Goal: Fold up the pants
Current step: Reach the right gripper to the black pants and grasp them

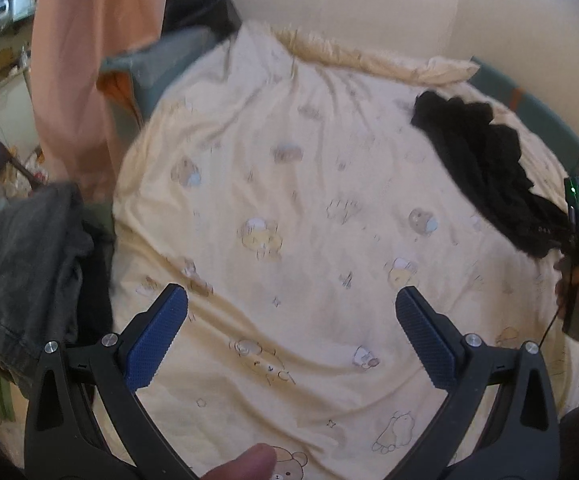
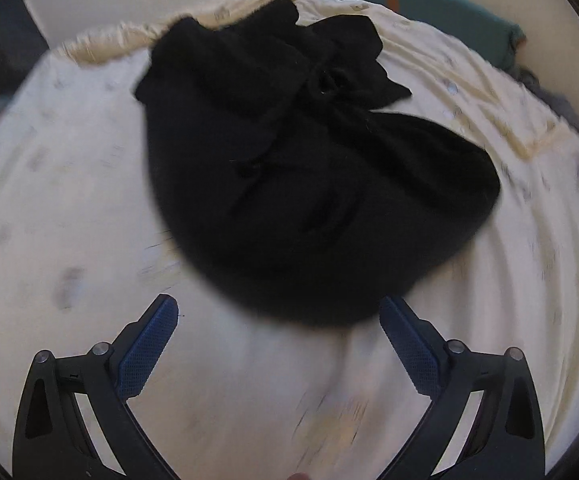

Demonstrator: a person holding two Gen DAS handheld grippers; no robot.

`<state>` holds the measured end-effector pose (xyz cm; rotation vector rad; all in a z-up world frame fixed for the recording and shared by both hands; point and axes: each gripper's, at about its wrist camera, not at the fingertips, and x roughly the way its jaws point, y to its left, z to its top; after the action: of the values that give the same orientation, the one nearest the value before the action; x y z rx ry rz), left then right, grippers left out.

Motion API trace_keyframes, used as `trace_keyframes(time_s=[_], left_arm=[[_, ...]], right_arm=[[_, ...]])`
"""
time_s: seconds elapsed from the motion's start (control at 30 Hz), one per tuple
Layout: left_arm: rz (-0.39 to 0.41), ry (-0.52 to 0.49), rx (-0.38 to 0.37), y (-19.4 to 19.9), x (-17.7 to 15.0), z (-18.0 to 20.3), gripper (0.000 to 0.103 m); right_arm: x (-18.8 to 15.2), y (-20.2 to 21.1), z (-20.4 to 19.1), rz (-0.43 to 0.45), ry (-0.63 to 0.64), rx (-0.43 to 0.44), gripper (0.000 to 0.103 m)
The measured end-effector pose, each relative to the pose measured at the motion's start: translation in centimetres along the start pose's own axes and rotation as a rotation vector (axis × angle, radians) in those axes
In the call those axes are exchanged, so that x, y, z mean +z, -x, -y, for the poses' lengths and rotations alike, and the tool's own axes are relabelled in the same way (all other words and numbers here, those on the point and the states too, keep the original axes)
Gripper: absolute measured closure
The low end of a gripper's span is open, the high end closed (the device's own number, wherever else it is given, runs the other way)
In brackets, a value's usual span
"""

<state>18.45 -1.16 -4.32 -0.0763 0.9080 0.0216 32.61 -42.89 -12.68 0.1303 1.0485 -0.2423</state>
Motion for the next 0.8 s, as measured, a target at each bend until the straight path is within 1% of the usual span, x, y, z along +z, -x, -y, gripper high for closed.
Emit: trace_keyframes(time_s=[0.07,0.17,0.2,0.23,0.27,0.3,0.33,0.37,0.4,0.43,0.53,0.6,0.63,0.7,0.8], left_arm=[[-0.033,0.020,-0.006,-1.1,0.0,-0.2,0.000],[-0.023,0.004,0.020,-1.6,-0.2,0.0,0.000],[-0.024,-0.007,0.026,-1.7,-0.3,0.1,0.000],[-0.026,-0.010,0.024,-1.8,-0.4,0.1,0.000],[-0.029,-0.009,0.020,-1.7,-0.5,0.0,0.000],[-0.029,-0.006,0.022,-1.7,-0.5,-0.1,0.000],[-0.026,-0.004,0.025,-1.6,-0.5,-0.1,0.000],[-0.021,-0.001,0.026,-1.4,-0.6,-0.1,0.000],[-0.014,0.000,0.023,-1.1,-0.6,-0.2,0.000],[-0.011,-0.004,0.019,-0.8,-0.6,-0.1,0.000],[-0.004,-0.043,0.004,0.0,-0.9,0.2,0.000],[0.005,-0.052,0.000,0.8,-0.9,0.2,0.000],[0.008,-0.048,-0.002,1.1,-0.9,0.1,0.000],[0.012,-0.032,-0.002,1.9,-0.7,-0.3,0.000],[0.029,-0.003,-0.005,3.2,-0.3,-1.3,0.000]], right_arm=[[0.7,-2.1,-0.5,-0.013,0.048,-0.055,0.003],[1.5,-4.2,-0.8,-0.015,0.084,-0.093,0.004],[1.7,-4.8,-0.8,-0.017,0.095,-0.092,0.009],[1.7,-4.9,-1.2,-0.020,0.104,-0.098,0.020],[1.9,-5.2,-1.3,-0.020,0.117,-0.105,0.027],[2.0,-5.3,-1.3,-0.019,0.137,-0.094,0.048],[1.9,-5.1,-1.6,-0.010,0.163,-0.091,0.077],[1.8,-4.6,-1.8,0.001,0.186,-0.078,0.087],[1.7,-4.2,-2.1,0.003,0.195,-0.079,0.092],[1.6,-3.5,-2.4,0.017,0.208,-0.072,0.093],[0.7,-0.4,-3.9,0.072,0.267,-0.011,0.094],[-0.4,2.2,-5.6,0.106,0.313,0.049,0.095],[-1.3,4.0,-6.9,0.125,0.342,0.092,0.095],[-2.5,6.8,-9.0,0.158,0.387,0.145,0.095],[-4.6,10.3,-11.4,0.182,0.425,0.237,0.097]])
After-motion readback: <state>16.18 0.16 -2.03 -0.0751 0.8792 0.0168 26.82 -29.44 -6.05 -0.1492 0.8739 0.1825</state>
